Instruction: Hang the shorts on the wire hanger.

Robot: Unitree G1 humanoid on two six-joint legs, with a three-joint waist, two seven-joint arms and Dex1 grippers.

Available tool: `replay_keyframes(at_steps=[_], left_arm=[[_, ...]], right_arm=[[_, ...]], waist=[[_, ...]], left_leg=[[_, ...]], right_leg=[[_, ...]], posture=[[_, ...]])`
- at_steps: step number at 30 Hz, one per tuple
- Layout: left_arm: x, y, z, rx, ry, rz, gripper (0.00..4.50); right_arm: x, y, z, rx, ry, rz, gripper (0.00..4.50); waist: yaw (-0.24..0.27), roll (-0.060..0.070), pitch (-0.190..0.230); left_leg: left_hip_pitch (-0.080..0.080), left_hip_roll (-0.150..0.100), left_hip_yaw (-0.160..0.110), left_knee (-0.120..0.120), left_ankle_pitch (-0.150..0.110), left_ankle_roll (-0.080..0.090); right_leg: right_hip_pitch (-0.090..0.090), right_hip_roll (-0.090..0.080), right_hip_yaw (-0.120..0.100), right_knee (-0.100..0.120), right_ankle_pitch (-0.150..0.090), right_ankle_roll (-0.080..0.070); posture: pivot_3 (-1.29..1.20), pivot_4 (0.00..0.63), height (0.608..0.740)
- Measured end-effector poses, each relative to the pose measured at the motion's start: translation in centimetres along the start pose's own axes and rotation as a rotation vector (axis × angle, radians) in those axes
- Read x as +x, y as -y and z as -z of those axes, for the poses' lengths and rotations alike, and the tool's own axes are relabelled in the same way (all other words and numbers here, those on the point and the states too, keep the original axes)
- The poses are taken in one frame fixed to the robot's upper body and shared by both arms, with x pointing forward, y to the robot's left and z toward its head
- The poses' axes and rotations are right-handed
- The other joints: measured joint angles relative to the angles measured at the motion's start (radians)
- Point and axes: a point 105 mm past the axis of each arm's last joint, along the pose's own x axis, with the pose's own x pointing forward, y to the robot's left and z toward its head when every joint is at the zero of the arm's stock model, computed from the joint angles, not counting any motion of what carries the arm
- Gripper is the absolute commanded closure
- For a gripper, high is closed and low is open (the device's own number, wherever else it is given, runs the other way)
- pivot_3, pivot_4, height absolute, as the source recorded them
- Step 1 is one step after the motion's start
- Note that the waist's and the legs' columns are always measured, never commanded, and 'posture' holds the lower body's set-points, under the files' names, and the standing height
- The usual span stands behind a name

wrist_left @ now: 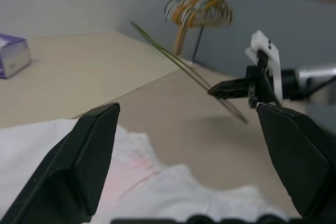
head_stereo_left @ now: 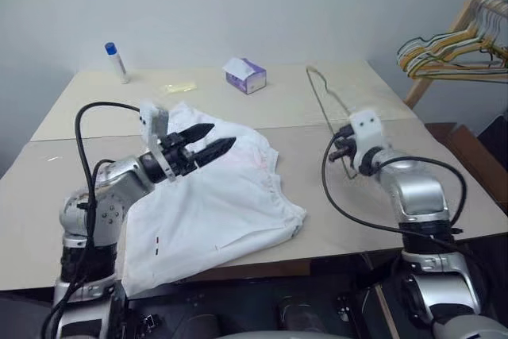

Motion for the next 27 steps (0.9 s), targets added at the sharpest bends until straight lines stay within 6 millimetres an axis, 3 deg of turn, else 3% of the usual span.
replay_keyframes(at_steps=[3, 9, 14, 17, 20, 27], left_arm=[[1.7, 0.7, -1.1, -0.149, 0.104, 0.017, 0.0], [3.6, 0.4, -1.2, -0.27, 0.153, -0.043, 0.0], [3.9, 0.1, -1.7, -0.316, 0.196, -0.074, 0.0], [4.3, 0.4, -2.2, -0.311, 0.212, -0.064, 0.0], [4.8, 0.5, -2.1, -0.326, 0.215, -0.066, 0.64], [5.3, 0.4, -2.1, -0.335, 0.203, -0.088, 2.95]], right_arm=[[-0.8, -2.8, -2.6, -0.112, 0.156, -0.098, 4.49], [-2.0, -7.4, -5.4, -0.244, 0.349, -0.215, 4.49], [-3.1, -10.3, -6.3, -0.312, 0.472, -0.269, 4.49], [-3.4, -10.8, -6.8, -0.361, 0.518, -0.268, 4.49], [-3.4, -10.9, -7.0, -0.384, 0.535, -0.253, 4.5], [-3.0, -11.0, -6.8, -0.408, 0.534, -0.213, 4.5]], waist=[[0.004, 0.0, 0.0], [0.002, 0.0, 0.0], [0.004, 0.0, 0.0], [0.004, 0.0, 0.0], [0.004, 0.0, 0.0], [0.004, 0.0, 0.0]], left_leg=[[0.0, 0.0, 0.0, 0.0, 0.0, 0.0], [0.002, -0.001, 0.001, 0.001, 0.0, -0.001], [0.001, -0.001, 0.0, 0.001, 0.0, -0.001], [0.001, -0.002, 0.0, 0.001, 0.001, -0.002], [0.001, -0.002, 0.0, 0.001, 0.001, -0.002], [0.001, -0.002, 0.0, 0.001, 0.001, -0.002]], right_leg=[[0.001, 0.0, 0.0, 0.0, 0.0, 0.0], [0.002, 0.0, 0.001, 0.0, 0.001, -0.001], [0.001, 0.001, 0.001, -0.001, 0.001, -0.002], [0.002, 0.001, 0.001, -0.001, 0.001, -0.002], [0.002, 0.001, 0.001, -0.001, 0.001, -0.002], [0.002, 0.001, 0.001, -0.001, 0.001, -0.002]], posture=[[-0.02, 0.0, 0.74], [-0.03, 0.0, 0.74], [-0.03, 0.0, 0.74], [-0.03, 0.0, 0.74], [-0.03, 0.0, 0.74], [-0.03, 0.0, 0.74]])
